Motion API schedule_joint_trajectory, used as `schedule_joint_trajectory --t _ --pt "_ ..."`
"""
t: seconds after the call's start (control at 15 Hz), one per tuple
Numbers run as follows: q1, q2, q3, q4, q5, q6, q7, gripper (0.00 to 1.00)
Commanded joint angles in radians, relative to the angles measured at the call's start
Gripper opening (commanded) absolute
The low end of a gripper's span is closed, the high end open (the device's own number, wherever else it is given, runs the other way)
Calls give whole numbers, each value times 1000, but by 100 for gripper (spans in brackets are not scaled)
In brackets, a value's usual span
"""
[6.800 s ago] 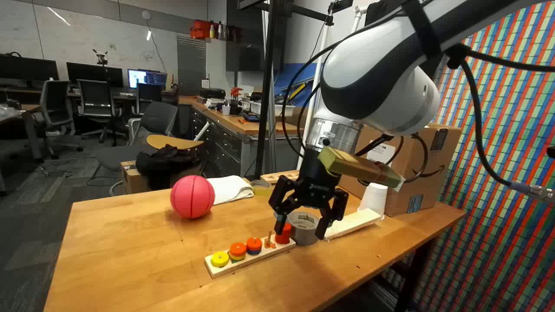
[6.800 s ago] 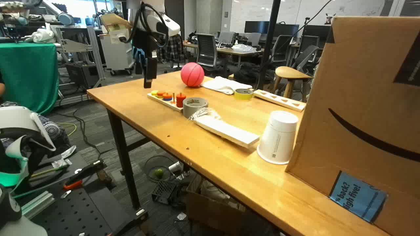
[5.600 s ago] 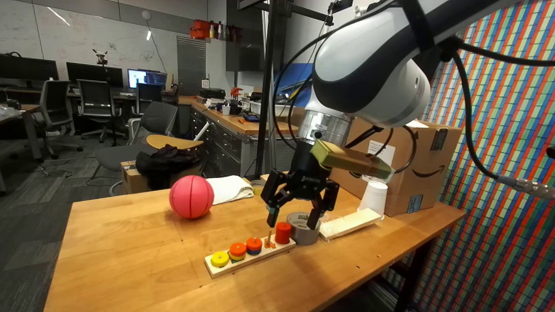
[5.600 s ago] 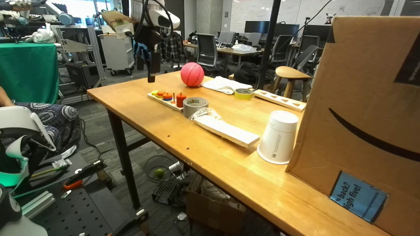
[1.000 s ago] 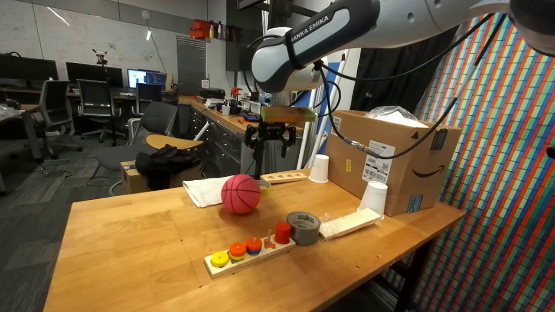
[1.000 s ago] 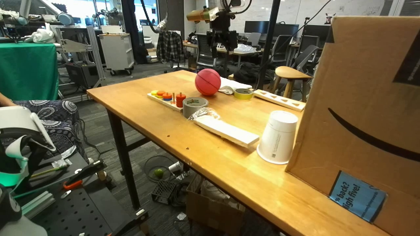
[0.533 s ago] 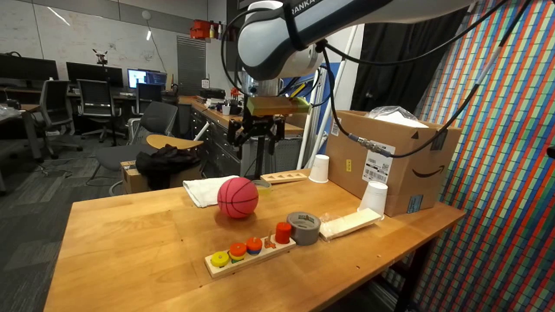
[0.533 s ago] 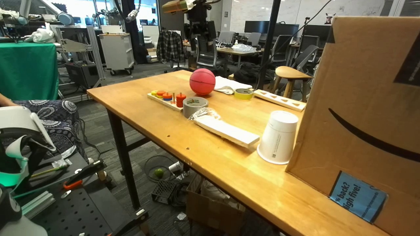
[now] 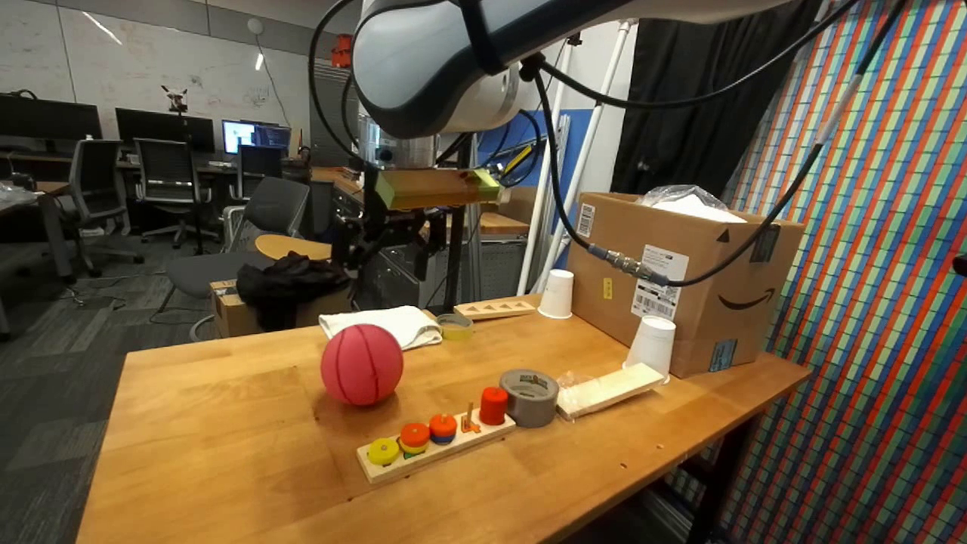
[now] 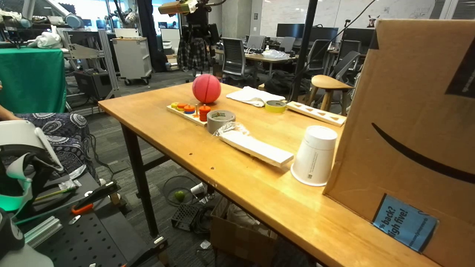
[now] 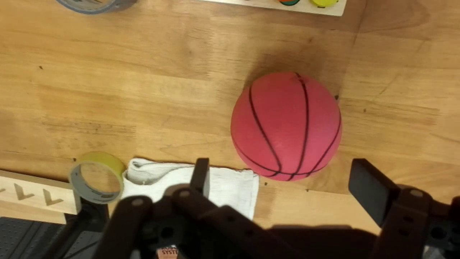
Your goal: Push the ball to the right
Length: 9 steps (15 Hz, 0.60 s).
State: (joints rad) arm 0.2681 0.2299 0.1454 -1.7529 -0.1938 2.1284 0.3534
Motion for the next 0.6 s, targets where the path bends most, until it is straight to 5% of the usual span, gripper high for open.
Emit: schedule_joint_trajectory --t 0.0,0.53 --pt "8 2 35 -14 40 75 -70 100" --pt "39 71 108 18 127 140 -207 100"
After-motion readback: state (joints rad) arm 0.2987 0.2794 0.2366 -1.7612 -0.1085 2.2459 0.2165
